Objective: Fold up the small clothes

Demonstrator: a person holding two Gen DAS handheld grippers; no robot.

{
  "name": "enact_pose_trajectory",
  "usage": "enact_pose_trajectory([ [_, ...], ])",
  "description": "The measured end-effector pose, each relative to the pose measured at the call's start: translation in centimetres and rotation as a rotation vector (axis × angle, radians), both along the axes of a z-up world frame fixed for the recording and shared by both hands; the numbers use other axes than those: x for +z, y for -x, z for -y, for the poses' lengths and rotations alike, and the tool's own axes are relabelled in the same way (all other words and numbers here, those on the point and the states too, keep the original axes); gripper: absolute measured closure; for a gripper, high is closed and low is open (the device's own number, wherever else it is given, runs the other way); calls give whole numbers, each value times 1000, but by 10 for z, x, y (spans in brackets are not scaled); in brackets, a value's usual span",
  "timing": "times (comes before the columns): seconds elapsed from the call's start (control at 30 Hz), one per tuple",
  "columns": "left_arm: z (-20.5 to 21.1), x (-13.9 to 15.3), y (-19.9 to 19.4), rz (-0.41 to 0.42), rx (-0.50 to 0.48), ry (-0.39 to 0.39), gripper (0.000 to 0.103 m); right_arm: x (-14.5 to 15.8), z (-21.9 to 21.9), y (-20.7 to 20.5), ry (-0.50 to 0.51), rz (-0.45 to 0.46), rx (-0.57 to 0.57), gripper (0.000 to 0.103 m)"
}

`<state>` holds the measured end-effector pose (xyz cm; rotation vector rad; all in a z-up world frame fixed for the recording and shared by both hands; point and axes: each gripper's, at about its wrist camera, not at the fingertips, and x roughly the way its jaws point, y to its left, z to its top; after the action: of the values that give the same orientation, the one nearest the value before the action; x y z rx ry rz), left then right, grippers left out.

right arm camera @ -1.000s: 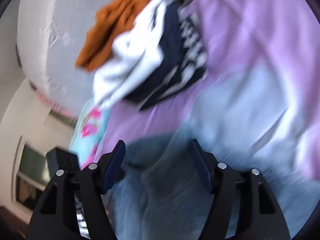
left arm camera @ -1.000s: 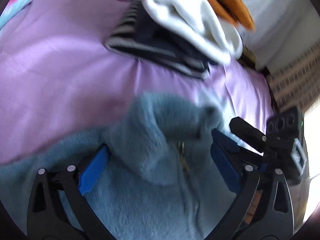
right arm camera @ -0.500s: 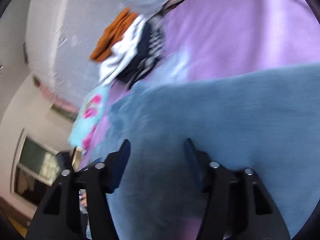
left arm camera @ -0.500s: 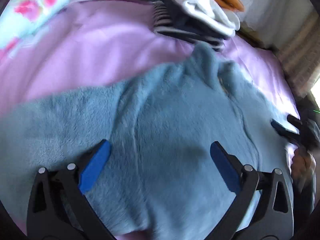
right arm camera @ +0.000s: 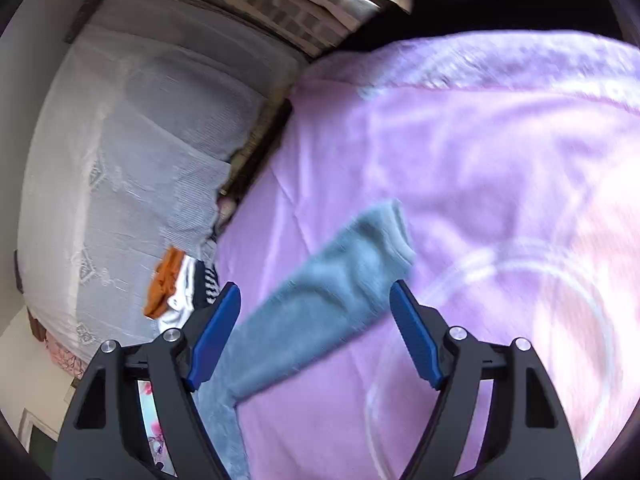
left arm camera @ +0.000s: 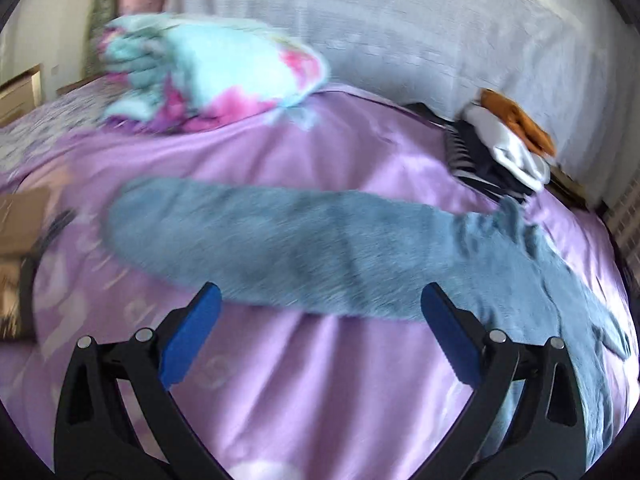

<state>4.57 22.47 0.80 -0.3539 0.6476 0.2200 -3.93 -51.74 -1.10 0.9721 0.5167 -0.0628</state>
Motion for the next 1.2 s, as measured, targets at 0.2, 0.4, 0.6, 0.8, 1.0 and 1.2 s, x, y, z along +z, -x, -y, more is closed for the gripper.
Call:
enact_pose_trajectory([
  [0.2,-15,-22,11,-47,2,180,2,-23,-3,-25,9,-55,-57,54],
  [0.4,-16,-28,13,-58,9,208,2,-36,12,-38,-61,-40,-90,88],
  [0.6,-17,-31,13,-63,17,225,2,1,-12,-43,48,15,-73,94],
  [0.8,-16,-31,13,-66,17,222,2,78,-99,-79,340,73,80,94],
  [1.0,-16,-31,14,-66,16,224,2,125,-215,-129,540,121,273,94],
  [1.2,-17,-32,15,-68,14,224,2,128,-351,-164,730,151,502,95],
])
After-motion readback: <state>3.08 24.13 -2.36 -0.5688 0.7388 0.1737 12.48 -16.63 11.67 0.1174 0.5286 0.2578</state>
